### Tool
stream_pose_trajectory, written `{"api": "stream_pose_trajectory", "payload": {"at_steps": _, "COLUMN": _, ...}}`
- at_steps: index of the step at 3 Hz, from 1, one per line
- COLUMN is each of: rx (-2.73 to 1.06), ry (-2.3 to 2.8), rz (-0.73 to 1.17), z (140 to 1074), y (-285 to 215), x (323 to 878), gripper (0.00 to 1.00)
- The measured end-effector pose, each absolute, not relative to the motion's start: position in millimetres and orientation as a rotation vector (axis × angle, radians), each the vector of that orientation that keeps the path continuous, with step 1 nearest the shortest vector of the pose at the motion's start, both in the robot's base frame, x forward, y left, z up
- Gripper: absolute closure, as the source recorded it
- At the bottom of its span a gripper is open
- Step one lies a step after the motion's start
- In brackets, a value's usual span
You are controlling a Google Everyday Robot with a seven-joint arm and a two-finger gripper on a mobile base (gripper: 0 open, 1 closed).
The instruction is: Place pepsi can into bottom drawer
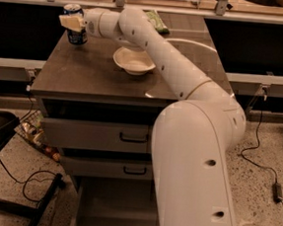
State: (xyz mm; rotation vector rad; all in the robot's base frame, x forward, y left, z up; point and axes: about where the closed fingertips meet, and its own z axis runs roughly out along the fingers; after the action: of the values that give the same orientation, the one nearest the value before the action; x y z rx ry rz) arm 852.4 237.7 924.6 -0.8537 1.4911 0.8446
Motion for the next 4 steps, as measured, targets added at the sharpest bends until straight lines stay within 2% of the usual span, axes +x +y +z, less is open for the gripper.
{"api": "stream_pose_trajectory", "payload": {"at_steps": 2, "rx": -0.872, "ry": 1.457, "rz": 0.846, "z": 978.7, "y": 192.4, "x": 822.6, "gripper": 1.0}}
{"api": "stream_pose_trajectory", "payload": {"at_steps": 4, "rx": -0.857, "ry": 1.468, "rz": 0.831, "z": 1011.8, "y": 117.9, "x": 751.6, "gripper": 1.0}}
